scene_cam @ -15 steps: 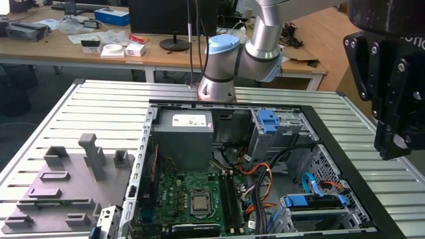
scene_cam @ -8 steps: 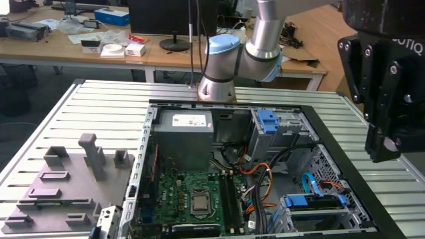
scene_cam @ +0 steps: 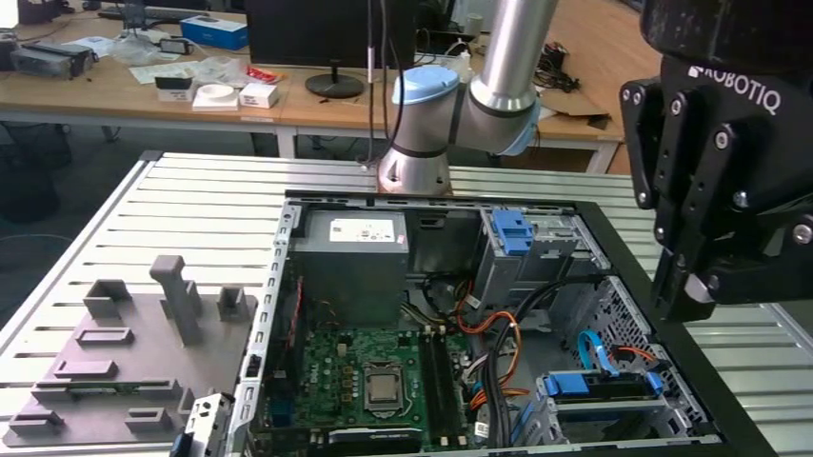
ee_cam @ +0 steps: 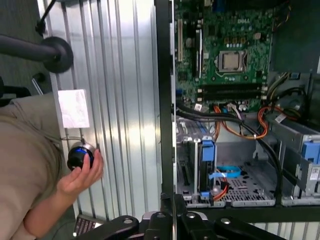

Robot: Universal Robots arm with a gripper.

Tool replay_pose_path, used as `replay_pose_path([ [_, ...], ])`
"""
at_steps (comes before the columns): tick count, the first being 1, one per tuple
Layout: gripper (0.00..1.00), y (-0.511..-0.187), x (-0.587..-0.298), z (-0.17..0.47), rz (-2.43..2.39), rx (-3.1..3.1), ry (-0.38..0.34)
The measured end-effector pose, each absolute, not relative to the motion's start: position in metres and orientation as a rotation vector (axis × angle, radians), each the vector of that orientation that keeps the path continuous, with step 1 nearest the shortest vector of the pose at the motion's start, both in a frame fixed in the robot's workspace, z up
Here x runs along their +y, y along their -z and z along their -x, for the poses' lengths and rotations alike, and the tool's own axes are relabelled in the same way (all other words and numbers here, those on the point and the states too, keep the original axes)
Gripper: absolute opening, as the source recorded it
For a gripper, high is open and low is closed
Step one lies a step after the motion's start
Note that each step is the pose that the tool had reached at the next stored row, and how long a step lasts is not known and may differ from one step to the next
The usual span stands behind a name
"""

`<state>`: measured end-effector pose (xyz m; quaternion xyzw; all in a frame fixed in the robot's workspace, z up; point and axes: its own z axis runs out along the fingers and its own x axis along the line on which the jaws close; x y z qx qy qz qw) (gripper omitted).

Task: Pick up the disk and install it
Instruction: 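Insert the second disk wire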

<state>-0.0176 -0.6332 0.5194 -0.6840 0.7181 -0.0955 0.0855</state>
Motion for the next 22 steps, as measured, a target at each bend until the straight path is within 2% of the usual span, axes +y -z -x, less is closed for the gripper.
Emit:
replay_pose_path([
  [22, 0.16, -0.5194, -0.6332, 0.0176, 2.049, 2.15, 0.269],
])
